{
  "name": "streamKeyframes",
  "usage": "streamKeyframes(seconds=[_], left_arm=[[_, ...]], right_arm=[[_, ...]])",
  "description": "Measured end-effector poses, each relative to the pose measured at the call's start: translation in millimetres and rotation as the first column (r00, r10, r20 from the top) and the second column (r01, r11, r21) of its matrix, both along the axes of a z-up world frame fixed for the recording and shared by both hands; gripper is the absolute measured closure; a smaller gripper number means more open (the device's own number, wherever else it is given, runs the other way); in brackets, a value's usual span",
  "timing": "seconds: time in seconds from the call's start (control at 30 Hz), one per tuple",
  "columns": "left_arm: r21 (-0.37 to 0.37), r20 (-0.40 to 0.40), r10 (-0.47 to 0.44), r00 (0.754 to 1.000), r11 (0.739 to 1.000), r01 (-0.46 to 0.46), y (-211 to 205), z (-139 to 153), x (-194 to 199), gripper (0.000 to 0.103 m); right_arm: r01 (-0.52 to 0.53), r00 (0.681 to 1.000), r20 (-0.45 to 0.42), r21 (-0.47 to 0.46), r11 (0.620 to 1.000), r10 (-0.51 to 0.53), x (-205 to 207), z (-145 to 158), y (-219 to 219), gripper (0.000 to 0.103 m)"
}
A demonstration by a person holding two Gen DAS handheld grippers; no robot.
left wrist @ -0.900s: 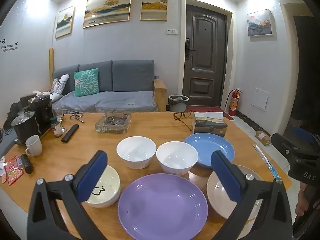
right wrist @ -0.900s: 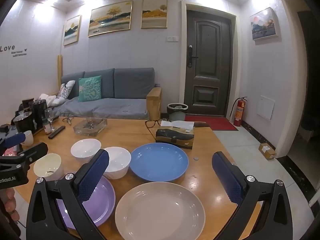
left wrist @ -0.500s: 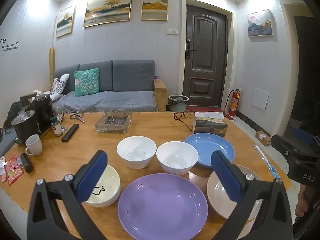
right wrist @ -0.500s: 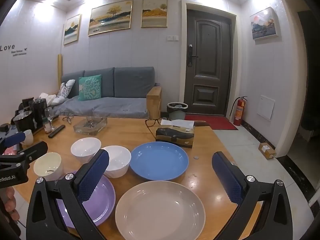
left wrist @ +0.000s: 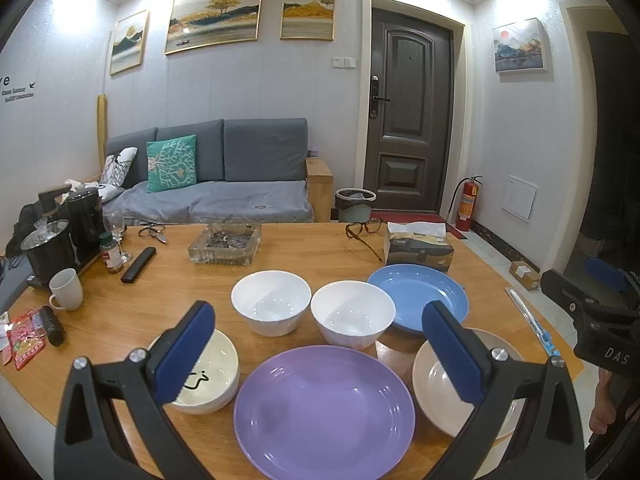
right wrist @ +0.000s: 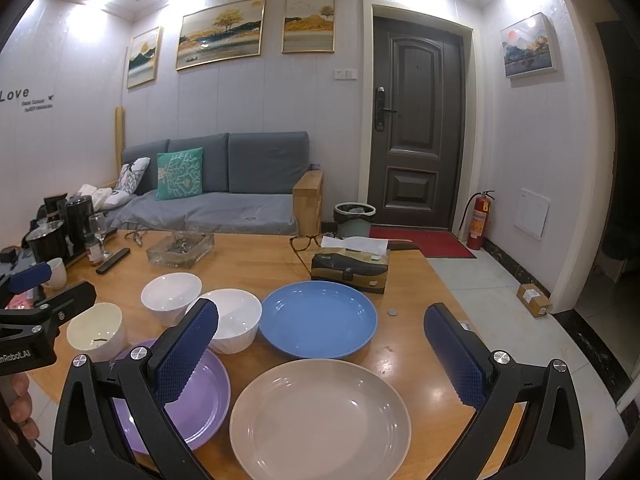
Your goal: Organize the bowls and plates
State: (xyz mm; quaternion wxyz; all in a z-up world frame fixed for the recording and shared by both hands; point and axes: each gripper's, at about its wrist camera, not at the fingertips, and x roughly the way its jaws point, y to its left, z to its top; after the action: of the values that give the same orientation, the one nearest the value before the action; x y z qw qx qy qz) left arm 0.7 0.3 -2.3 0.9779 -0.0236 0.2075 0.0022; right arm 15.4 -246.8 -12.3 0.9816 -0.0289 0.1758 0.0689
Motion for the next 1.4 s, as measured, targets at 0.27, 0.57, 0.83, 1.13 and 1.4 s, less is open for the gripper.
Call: streamKeyframes(seconds=[0.27, 0.57, 0.83, 1.13, 1.4], left_arm=[[-0.002, -0.002, -0.003, 1.0, 1.0, 0.003, -3, -1, 0, 0.001], [-0.003, -0.002, -0.003, 1.0, 1.0, 0.003, -1, -1, 0, 0.001], [-0.005, -0.006, -0.003, 1.0, 1.0, 0.003, -3, -3, 2, 0.001], [-0.008, -0.013, -0.003, 1.0, 1.0, 0.003, -4, -5, 1, 0.001], [-0.027, -0.021, -0.005, 1.0, 1.0, 0.004, 2, -10, 4, 0.001]], right_arm=[[-0.001, 1.0, -0.002, 0.002, 1.0, 0.001, 0, 1, 0, 0.001], [0.0, 1.0, -0.004, 0.002, 1.0, 0.0, 1, 2, 0, 0.001], [-0.005, 1.0, -0.008, 0.006, 1.0, 0.006, 2, -5, 3, 0.001], [-0.01, 1.0, -0.014, 0.001, 1.0, 0.01, -4, -8, 11, 0.001], [-0.02, 0.999, -0.025, -0.003, 1.0, 0.019, -2, -11, 12, 0.001]])
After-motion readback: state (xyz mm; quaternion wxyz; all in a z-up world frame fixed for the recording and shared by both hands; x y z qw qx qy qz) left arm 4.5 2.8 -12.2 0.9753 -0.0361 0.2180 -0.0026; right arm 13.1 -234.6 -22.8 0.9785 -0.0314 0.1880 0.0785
